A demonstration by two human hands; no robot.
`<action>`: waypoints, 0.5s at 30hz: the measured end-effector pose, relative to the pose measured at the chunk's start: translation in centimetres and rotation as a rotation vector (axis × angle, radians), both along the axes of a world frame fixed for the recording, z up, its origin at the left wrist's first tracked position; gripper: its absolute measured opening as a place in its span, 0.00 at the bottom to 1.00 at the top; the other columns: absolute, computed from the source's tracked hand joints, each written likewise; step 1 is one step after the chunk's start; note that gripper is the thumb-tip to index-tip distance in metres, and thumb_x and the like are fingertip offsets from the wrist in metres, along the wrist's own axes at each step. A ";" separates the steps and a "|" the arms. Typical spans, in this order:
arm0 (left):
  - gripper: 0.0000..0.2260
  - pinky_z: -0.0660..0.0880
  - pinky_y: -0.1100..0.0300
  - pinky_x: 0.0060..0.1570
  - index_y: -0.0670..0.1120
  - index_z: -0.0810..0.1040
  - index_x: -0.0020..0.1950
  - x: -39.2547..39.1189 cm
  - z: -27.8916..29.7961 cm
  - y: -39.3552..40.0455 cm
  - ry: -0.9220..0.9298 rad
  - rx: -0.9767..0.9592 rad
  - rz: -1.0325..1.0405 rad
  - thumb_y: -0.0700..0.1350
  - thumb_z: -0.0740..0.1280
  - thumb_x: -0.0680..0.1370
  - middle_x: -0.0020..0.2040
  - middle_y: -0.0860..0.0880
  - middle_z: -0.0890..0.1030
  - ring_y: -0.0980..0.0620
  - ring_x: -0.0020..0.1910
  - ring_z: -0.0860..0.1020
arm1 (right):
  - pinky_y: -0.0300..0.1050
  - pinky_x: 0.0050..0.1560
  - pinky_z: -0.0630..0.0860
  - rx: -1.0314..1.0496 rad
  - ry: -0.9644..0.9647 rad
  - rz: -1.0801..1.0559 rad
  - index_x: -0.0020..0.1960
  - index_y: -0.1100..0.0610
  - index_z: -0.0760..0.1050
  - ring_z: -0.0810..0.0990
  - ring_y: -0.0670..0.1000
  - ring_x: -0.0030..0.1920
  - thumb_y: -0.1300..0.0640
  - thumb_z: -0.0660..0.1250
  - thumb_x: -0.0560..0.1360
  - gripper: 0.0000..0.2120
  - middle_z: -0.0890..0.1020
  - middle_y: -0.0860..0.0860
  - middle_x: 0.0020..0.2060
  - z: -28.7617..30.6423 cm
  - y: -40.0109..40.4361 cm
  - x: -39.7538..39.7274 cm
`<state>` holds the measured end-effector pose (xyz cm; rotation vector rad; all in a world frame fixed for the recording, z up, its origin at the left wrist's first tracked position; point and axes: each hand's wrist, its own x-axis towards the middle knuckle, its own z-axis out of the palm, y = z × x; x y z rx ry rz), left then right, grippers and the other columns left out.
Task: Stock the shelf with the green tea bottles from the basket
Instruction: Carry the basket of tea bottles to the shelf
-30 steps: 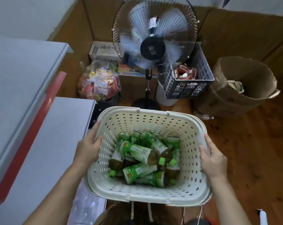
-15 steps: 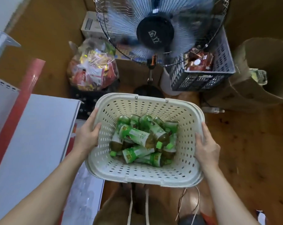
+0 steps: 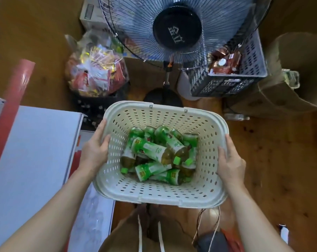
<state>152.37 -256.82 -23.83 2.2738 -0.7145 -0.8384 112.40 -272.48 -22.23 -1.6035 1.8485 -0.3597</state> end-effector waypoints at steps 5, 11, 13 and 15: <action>0.31 0.82 0.46 0.41 0.75 0.51 0.83 0.3 -0.1 0.1 -0.063 0.094 -0.119 0.50 0.62 0.88 0.42 0.47 0.84 0.48 0.35 0.83 | 0.54 0.41 0.86 0.028 0.061 0.034 0.83 0.26 0.55 0.85 0.51 0.38 0.40 0.59 0.88 0.26 0.85 0.46 0.44 -0.7 0.0 -0.6; 0.34 0.77 0.48 0.53 0.60 0.58 0.87 -0.7 1.0 -0.3 -0.381 0.093 -0.157 0.53 0.69 0.83 0.60 0.45 0.72 0.47 0.56 0.74 | 0.58 0.59 0.81 -0.241 0.401 0.172 0.87 0.47 0.58 0.75 0.57 0.63 0.43 0.61 0.87 0.31 0.74 0.55 0.64 -0.6 0.6 0.5; 0.32 0.74 0.46 0.59 0.53 0.66 0.84 -1.7 1.7 -0.5 -0.556 0.006 -0.198 0.52 0.73 0.81 0.63 0.42 0.73 0.42 0.60 0.72 | 0.61 0.66 0.78 -0.409 0.370 0.237 0.83 0.56 0.66 0.72 0.61 0.69 0.49 0.66 0.86 0.28 0.74 0.59 0.68 0.2 0.7 1.5; 0.30 0.75 0.48 0.61 0.47 0.72 0.80 -3.3 2.5 -1.7 -0.556 -0.137 -0.325 0.49 0.75 0.80 0.64 0.43 0.76 0.42 0.62 0.74 | 0.62 0.69 0.77 -0.494 0.252 0.353 0.80 0.59 0.72 0.74 0.62 0.70 0.54 0.68 0.85 0.25 0.76 0.60 0.68 0.2 0.9 2.8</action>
